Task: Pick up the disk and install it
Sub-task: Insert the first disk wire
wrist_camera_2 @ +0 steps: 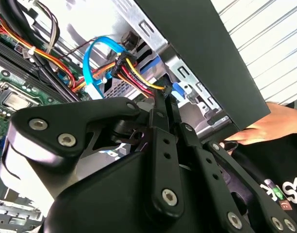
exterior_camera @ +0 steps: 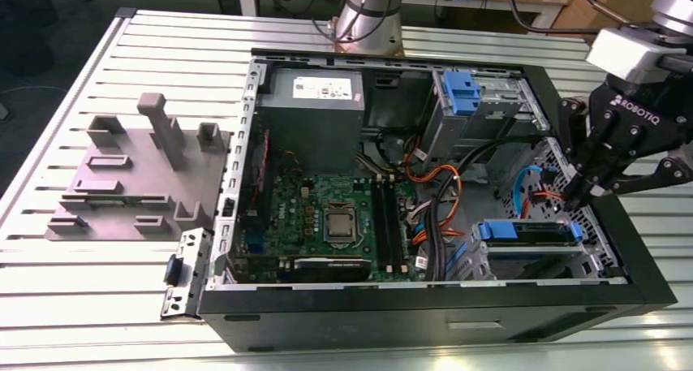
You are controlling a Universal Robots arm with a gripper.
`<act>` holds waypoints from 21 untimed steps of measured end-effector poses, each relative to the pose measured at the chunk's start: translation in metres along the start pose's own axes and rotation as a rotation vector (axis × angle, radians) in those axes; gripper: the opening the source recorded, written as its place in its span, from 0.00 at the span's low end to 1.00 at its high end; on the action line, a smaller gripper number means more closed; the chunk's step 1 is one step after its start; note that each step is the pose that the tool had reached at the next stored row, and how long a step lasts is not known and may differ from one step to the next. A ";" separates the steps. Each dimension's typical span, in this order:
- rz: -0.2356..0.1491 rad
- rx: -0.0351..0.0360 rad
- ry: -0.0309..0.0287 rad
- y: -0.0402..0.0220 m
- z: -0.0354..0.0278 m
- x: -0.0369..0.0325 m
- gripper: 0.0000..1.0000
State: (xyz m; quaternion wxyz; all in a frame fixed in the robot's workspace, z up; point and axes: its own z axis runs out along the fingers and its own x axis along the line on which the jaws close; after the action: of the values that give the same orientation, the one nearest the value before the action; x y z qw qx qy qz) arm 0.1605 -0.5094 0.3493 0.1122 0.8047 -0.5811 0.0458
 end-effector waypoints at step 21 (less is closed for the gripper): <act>0.019 0.0230 -0.0011 0.0064 0.0023 0.0014 0.16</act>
State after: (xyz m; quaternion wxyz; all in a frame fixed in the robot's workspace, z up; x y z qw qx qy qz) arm 0.1548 -0.5132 0.3482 0.1022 0.8005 -0.5882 0.0531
